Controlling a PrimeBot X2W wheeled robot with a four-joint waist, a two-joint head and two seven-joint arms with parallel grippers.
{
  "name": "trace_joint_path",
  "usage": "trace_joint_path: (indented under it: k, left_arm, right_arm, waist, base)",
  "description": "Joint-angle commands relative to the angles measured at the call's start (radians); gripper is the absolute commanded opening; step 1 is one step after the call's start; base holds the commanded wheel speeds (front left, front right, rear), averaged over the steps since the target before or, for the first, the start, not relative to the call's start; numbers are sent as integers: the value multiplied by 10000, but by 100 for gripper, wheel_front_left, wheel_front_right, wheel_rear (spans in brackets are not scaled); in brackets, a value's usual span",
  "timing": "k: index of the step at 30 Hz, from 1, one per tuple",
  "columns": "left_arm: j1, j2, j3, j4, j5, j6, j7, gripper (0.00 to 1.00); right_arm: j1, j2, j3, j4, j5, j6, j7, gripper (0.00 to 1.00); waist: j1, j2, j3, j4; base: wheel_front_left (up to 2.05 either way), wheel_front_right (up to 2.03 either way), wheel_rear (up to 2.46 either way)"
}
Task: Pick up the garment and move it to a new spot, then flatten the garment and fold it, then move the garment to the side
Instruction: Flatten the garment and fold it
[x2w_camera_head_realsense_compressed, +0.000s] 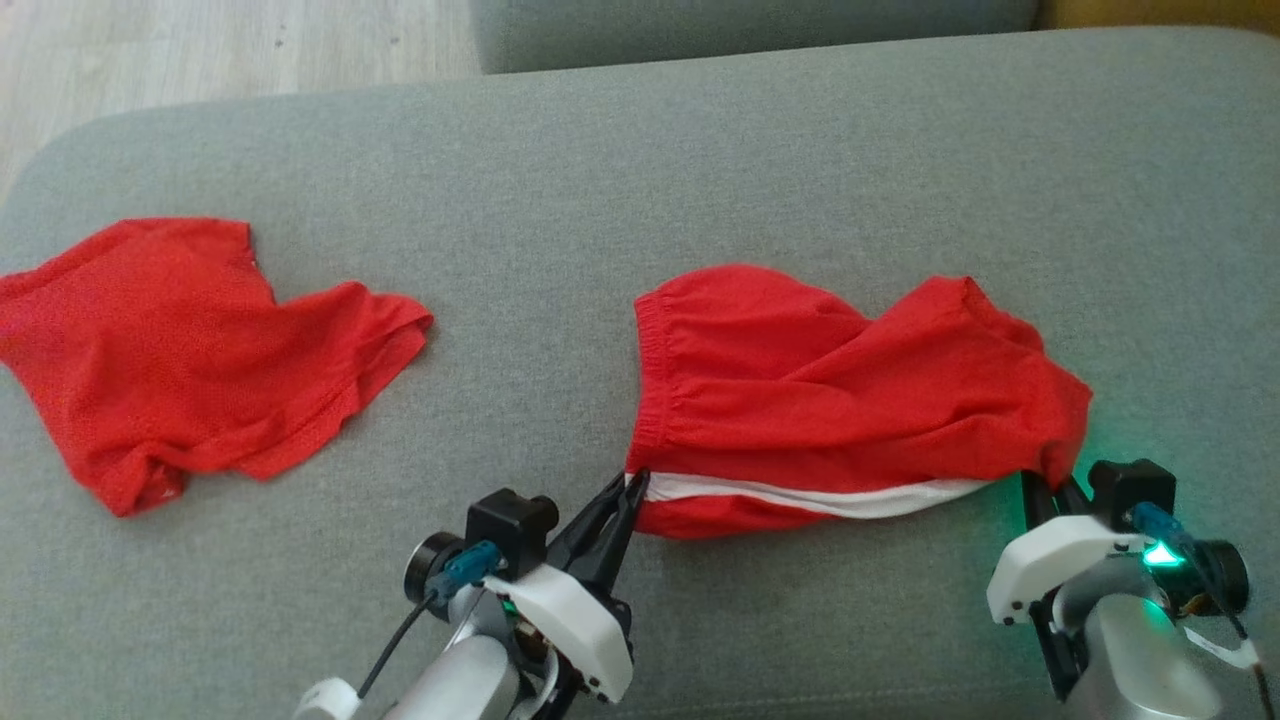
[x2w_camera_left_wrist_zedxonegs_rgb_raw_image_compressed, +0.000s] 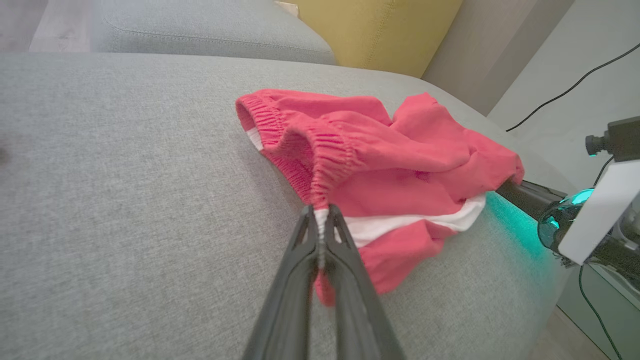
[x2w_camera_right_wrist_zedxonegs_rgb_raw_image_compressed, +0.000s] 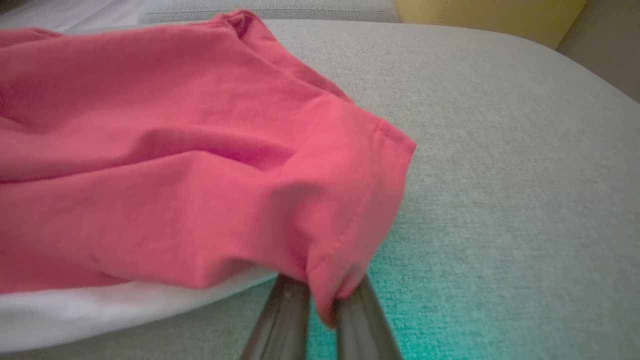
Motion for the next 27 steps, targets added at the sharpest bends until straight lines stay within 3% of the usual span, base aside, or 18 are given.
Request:
trace_joint_path:
  k: [1,9,14,22,27]
  left_arm:
    - [-352,-9,331,-299,46,15,-135,0]
    - [-46,-9,641,-385,108,50,-135,0]
    - [180,-9,950,-764,288,49,-135,0]
    - [-139,63,1862,-2021,1147,14,-135,0]
    - [-1143,378,2430,-2708,1603,-231,-135,0]
  right_arm:
    - [-149,-52,222,-224,67,50,-109,0]
    - [323,-52,-54,-340,237,50,-82,0]
    - [529,-52,743,-846,1055,50,257,0]
    - [350,-76,2249,-3663,2174,50,1414,0]
    - [-473,-493,2997,-5511,2686,50,2417,0]
  waist:
    - [0,0,-53,-4]
    - [0,0,-582,-184]
    - [0,0,-1022,-394]
    - [0,0,-1401,-546]
    - [0,0,-1635,-488]
  base:
    - [0,0,0]
    - [0,0,0]
    - [0,0,0]
    - [0,0,0]
    - [0,0,0]
